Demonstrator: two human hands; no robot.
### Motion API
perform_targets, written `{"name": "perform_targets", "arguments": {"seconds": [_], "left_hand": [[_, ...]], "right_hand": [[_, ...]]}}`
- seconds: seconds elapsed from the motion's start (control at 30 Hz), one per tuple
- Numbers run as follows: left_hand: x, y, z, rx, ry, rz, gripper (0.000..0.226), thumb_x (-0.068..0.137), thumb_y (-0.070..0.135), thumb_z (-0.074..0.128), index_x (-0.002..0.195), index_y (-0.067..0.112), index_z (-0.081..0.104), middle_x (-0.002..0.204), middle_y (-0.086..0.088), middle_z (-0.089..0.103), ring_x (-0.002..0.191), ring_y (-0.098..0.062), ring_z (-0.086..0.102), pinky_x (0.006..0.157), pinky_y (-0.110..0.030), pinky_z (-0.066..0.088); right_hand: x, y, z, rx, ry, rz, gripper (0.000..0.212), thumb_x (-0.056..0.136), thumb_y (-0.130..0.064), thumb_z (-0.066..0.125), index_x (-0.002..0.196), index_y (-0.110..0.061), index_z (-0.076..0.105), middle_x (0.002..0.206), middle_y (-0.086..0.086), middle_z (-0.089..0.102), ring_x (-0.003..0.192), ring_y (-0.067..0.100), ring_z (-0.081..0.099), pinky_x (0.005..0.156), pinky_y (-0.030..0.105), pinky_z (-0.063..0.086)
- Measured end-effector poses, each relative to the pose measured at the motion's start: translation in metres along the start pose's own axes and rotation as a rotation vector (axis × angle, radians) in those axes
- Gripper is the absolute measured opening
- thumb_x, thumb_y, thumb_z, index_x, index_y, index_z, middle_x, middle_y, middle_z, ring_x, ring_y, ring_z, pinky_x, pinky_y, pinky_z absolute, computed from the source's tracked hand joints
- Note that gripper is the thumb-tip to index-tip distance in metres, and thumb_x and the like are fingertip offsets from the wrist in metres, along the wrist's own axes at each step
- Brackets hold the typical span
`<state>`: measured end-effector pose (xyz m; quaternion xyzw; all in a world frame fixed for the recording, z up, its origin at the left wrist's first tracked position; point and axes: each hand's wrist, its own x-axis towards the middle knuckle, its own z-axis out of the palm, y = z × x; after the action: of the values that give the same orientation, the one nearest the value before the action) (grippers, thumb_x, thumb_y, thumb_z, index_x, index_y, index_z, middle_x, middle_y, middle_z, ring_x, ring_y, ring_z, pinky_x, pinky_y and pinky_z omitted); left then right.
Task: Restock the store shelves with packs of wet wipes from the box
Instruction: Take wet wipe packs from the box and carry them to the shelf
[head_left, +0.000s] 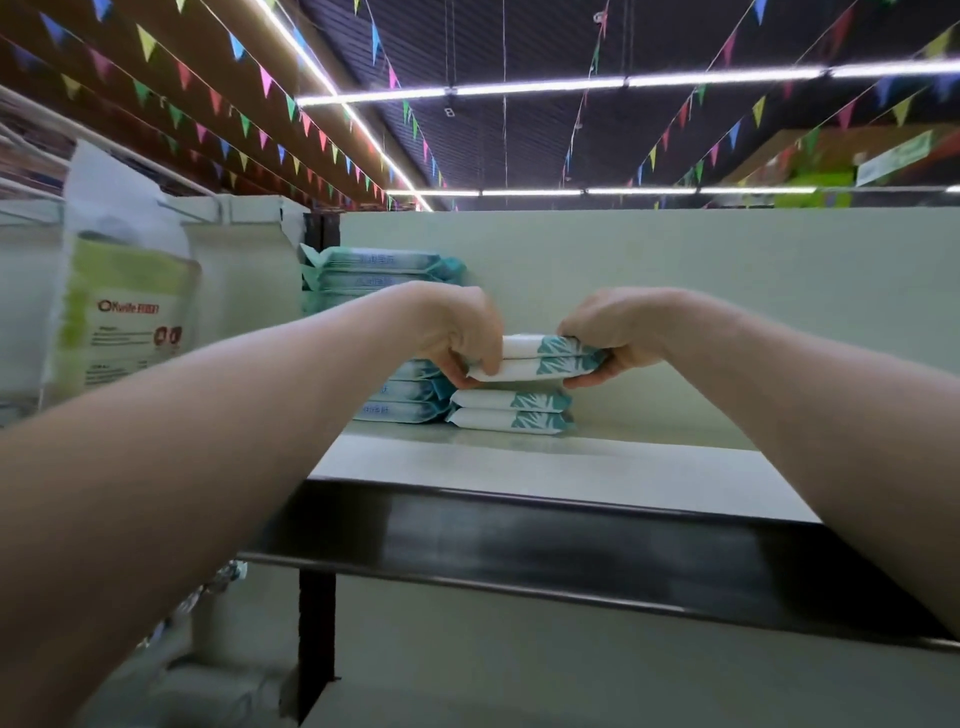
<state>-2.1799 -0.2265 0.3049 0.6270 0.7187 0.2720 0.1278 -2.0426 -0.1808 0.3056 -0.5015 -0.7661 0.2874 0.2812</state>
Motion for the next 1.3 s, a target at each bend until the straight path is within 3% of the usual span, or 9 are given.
{"name": "perform_targets", "arguments": {"seconds": [0.13,0.27,0.4,0.53,0.67,0.8,0.97,1.13,1.3], "left_hand": [[0.007,-0.014,0.003,0.197,0.035,0.077,0.039,0.086,-0.007,0.055,0.123,0.004,0.062,0.107,-0.014,0.064,0.078,-0.025,0.067,0.060,-0.026,0.059],[0.011,-0.025,0.002,0.326,0.082,0.156,0.036,0.085,-0.004,0.052,0.115,0.008,0.067,0.079,-0.006,0.058,0.061,-0.018,0.057,0.042,-0.016,0.046],[0.018,-0.028,0.003,0.408,0.099,0.183,0.034,0.084,-0.003,0.048,0.109,0.010,0.067,0.074,-0.007,0.060,0.057,-0.018,0.059,0.045,-0.020,0.047],[0.024,-0.028,0.000,0.428,0.065,0.177,0.040,0.085,0.001,0.047,0.118,0.015,0.065,0.088,-0.013,0.070,0.071,-0.024,0.072,0.061,-0.033,0.061],[0.027,-0.028,-0.004,0.561,-0.052,0.146,0.043,0.082,0.013,0.065,0.124,0.016,0.058,0.095,-0.014,0.071,0.079,-0.027,0.073,0.068,-0.042,0.061],[0.029,-0.033,0.001,0.744,-0.058,0.148,0.058,0.076,0.020,0.072,0.129,0.017,0.047,0.094,-0.013,0.069,0.078,-0.029,0.072,0.066,-0.040,0.061],[0.027,-0.035,0.007,0.886,0.096,0.216,0.036,0.078,0.022,0.067,0.110,0.013,0.054,0.069,-0.007,0.067,0.051,-0.023,0.063,0.053,-0.026,0.053],[0.031,-0.037,-0.003,0.584,-0.014,0.184,0.043,0.080,0.027,0.072,0.116,0.010,0.054,0.096,-0.011,0.069,0.067,-0.024,0.072,0.065,-0.040,0.061],[0.028,-0.039,-0.013,0.392,-0.062,0.210,0.024,0.089,0.023,0.063,0.111,0.013,0.065,0.100,-0.009,0.069,0.072,-0.018,0.073,0.062,-0.032,0.061]], "right_hand": [[0.009,-0.002,0.012,-0.034,-0.035,0.018,0.021,0.101,-0.010,0.039,0.099,0.002,0.057,0.102,0.018,0.065,0.090,0.026,0.068,0.080,0.036,0.057],[0.015,-0.001,0.019,-0.190,-0.025,0.004,0.024,0.100,-0.013,0.036,0.099,-0.003,0.059,0.088,0.012,0.065,0.077,0.022,0.062,0.076,0.031,0.055],[0.016,0.004,0.012,-0.212,-0.100,0.014,0.032,0.099,-0.031,0.047,0.119,-0.008,0.058,0.110,0.008,0.066,0.092,0.019,0.062,0.075,0.030,0.053],[0.014,0.012,0.008,-0.409,-0.212,-0.003,0.060,0.082,-0.040,0.072,0.134,-0.027,0.044,0.128,0.002,0.055,0.113,0.022,0.054,0.094,0.040,0.051],[0.020,0.020,0.017,-0.554,-0.179,-0.060,0.066,0.075,-0.027,0.080,0.129,-0.028,0.043,0.114,0.005,0.061,0.096,0.021,0.064,0.082,0.037,0.058],[0.026,0.028,0.020,-0.717,-0.088,-0.124,0.060,0.070,-0.035,0.079,0.118,-0.030,0.043,0.102,0.000,0.062,0.081,0.017,0.066,0.068,0.032,0.060],[0.029,0.030,0.023,-0.832,-0.011,-0.144,0.064,0.064,-0.048,0.077,0.115,-0.031,0.043,0.104,0.000,0.062,0.087,0.020,0.066,0.060,0.032,0.060],[0.019,0.019,0.015,-0.680,-0.112,-0.076,0.066,0.074,-0.043,0.077,0.129,-0.026,0.043,0.111,0.001,0.061,0.089,0.019,0.067,0.073,0.037,0.061],[0.013,0.015,0.003,-0.483,-0.087,-0.120,0.059,0.087,-0.040,0.066,0.140,-0.028,0.043,0.104,-0.001,0.064,0.088,0.015,0.068,0.076,0.032,0.059]]}}
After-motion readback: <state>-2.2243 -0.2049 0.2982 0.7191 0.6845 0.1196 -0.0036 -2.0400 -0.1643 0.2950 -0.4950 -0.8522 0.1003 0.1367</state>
